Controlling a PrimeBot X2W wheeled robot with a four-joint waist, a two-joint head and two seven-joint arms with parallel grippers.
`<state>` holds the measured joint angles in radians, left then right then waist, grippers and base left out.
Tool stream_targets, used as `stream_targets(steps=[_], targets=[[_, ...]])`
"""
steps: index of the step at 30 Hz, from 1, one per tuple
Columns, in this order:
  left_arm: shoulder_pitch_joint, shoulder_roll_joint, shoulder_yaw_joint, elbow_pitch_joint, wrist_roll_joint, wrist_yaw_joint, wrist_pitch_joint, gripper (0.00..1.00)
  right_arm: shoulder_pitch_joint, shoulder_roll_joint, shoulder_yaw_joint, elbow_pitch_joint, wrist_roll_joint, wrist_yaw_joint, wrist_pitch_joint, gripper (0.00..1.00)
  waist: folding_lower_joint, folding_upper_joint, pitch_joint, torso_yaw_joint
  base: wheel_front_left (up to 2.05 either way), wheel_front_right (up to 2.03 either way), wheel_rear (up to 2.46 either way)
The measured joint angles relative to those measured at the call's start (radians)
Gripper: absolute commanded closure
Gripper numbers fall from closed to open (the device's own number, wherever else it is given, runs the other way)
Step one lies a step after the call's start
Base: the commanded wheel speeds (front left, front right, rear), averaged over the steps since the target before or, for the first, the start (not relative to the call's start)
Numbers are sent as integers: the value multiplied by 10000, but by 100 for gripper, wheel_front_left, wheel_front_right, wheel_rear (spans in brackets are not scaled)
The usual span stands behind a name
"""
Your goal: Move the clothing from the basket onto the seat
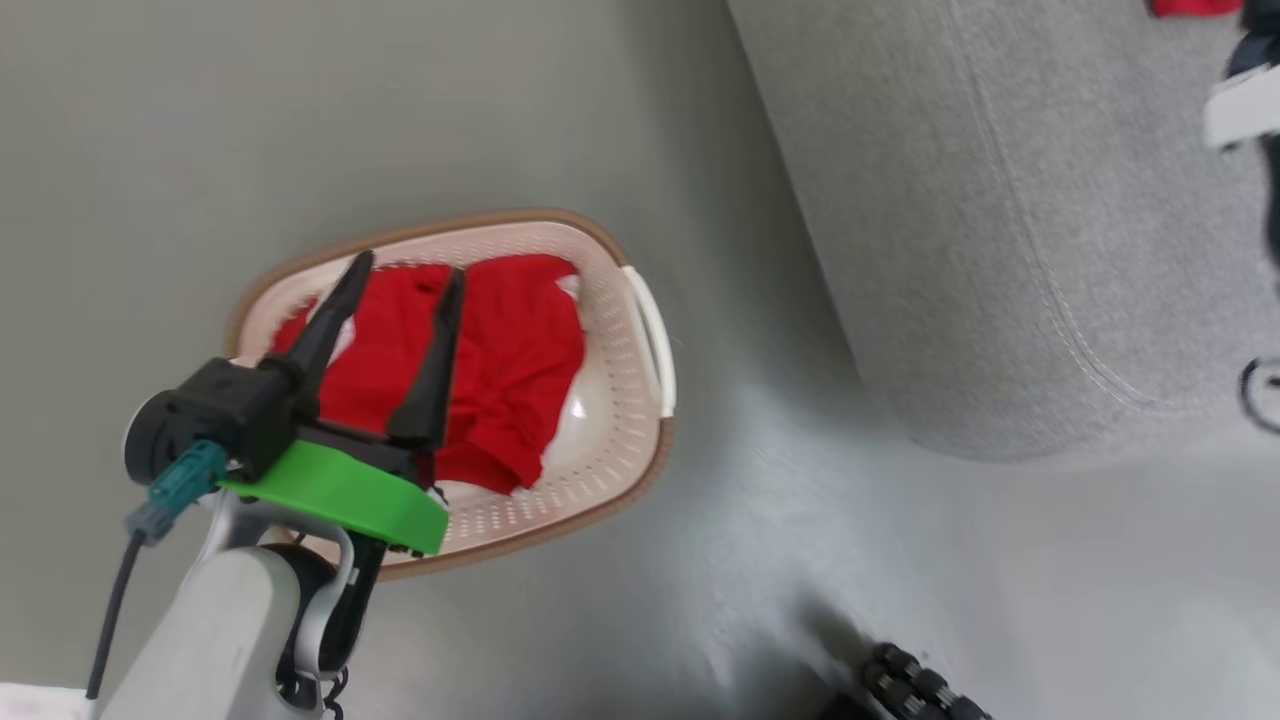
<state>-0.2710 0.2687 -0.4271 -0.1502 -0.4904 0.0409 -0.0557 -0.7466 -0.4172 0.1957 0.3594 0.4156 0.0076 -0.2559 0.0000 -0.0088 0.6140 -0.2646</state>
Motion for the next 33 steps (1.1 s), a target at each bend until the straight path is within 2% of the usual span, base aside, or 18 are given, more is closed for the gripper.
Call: stream_targets(steps=[5, 12, 14, 18, 23, 33], targets=[[34, -257, 476, 663, -184, 128, -815, 0, 981, 686, -130, -1049, -13, 0, 0, 0, 0, 0, -575, 577, 0, 0, 0], [436, -556, 773, 1674, -543, 215, -1615, 0, 2840, 1195, -267, -1544, -161, -176, 0, 0, 0, 0, -1446, 1447, 0, 0, 0], [577, -625, 788, 1973, -583, 215, -1657, 0, 3402, 1248, -270, -1597, -383, -198, 0, 0, 0, 0, -1707, 1708, 0, 0, 0], [793, -671, 905, 2462, -656, 215, -1699, 0, 4407, 1392, -349, -1718, -550, -445, 0, 0, 0, 0, -2250, 2226, 0, 0, 0], [1068, -646, 1256, 2838, -700, 215, -1806, 0, 5326, 1756, -186, -1845, -742, -529, 0, 0, -1, 0, -3013, 2759, 0, 0, 0], [2075, -487, 1526, 3296, -757, 196, -1873, 0, 6807, 2286, 330, -1848, -1087, -535, 0, 0, -1, 0, -4656, 3228, 0, 0, 0]])
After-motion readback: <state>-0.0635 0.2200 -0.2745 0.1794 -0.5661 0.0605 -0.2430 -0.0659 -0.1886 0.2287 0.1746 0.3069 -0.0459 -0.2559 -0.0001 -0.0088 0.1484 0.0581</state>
